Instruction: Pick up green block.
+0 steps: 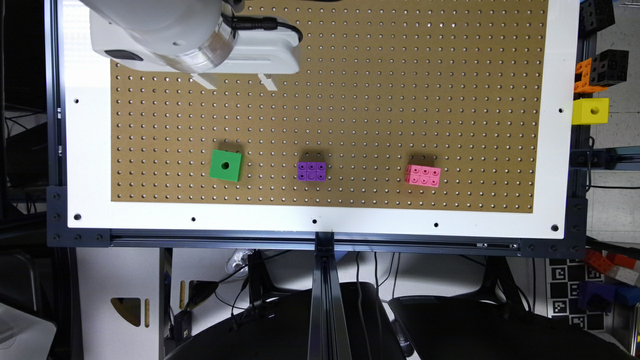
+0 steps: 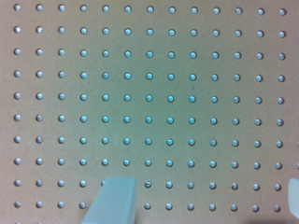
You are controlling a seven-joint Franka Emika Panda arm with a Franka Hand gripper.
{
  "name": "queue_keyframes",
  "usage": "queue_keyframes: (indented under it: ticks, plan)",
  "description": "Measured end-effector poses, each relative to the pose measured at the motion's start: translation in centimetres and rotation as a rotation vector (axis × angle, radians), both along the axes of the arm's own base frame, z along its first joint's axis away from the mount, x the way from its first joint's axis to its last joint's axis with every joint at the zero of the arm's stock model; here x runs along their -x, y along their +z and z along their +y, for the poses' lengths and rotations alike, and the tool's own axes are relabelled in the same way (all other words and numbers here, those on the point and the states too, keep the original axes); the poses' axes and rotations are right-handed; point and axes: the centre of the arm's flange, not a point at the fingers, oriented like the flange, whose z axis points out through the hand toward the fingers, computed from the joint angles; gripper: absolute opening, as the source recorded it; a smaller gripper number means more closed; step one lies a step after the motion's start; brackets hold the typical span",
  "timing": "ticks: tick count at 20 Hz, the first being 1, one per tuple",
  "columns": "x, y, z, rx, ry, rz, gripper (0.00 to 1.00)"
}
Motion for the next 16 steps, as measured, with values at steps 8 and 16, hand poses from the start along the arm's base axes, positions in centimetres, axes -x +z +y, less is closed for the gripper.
queue_keyframes:
  ticks: [8,16]
  plan:
    - [0.0,0.2,-1.0,0.004,-0.017,-0.009,1.00]
    - [-2.6,-0.1,-5.5,0.013,-0.039,-0.026,1.00]
